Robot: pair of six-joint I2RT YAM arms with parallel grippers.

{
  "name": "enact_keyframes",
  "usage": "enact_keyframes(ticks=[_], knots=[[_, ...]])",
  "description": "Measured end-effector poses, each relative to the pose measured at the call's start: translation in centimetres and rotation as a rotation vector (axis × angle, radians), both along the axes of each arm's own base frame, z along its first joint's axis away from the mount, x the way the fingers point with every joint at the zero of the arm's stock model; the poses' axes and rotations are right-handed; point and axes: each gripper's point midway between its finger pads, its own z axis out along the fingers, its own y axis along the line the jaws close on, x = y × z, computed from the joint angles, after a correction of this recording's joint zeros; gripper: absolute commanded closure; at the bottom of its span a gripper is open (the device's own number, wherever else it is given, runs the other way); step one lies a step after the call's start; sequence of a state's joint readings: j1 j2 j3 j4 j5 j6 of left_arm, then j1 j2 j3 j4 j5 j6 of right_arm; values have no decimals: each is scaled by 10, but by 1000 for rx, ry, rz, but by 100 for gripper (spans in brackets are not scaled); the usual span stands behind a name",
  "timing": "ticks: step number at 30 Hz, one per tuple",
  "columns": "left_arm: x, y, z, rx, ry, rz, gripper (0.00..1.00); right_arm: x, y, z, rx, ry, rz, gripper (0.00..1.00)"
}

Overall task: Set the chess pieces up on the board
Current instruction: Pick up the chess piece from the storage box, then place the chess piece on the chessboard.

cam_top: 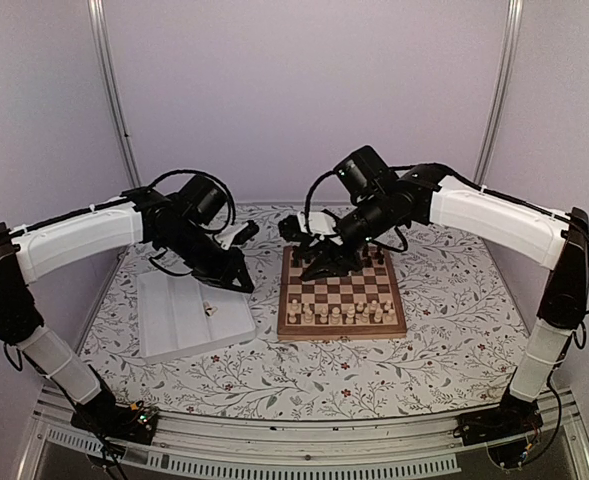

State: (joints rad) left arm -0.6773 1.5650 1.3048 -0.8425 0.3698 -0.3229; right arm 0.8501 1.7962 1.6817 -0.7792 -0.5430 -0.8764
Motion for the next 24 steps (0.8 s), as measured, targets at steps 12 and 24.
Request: enact_keyframes(ticks=[12, 24], knots=[[-36, -41, 43, -303, 131, -202, 87, -28, 38, -8, -54, -195, 158, 52], [-49, -52, 54, -399, 208, -264, 88, -39, 47, -16, -98, -280, 196, 70]])
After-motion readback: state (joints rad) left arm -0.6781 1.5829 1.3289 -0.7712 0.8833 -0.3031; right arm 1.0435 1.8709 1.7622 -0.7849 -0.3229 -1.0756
